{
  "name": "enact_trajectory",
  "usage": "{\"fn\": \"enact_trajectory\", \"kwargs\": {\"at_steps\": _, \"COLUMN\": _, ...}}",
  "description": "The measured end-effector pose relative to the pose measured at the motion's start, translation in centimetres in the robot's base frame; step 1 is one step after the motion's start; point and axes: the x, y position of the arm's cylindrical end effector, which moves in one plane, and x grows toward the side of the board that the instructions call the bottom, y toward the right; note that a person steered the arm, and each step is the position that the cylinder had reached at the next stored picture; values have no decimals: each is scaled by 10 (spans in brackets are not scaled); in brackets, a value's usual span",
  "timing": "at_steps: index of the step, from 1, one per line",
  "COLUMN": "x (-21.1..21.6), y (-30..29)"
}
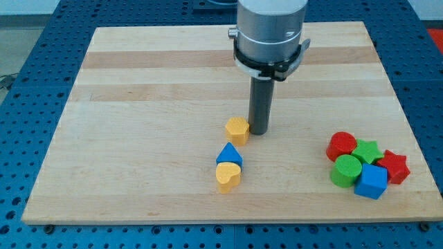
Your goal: Place your arm at the bottom of the cube
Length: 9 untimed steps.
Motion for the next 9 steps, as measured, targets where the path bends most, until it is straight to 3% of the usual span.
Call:
{"fn": "enact_trajectory", "kwargs": {"at_steps": 2, "x": 8, "y": -8}}
{"fn": "enact_trajectory", "kwargs": {"at_steps": 3, "x": -1, "y": 23}}
{"fn": "enact_trajectory", "kwargs": {"at_steps": 4, "x": 20, "y": 52}}
{"fn": "enact_trajectory", "kwargs": {"at_steps": 5, "x": 71, "y": 56}}
{"fn": "enact_trajectory", "kwargs": {"at_steps": 7, "x": 117, "y": 57}}
{"fn": "enact_trajectory", "kwargs": {"at_steps": 9, "x": 130, "y": 126}}
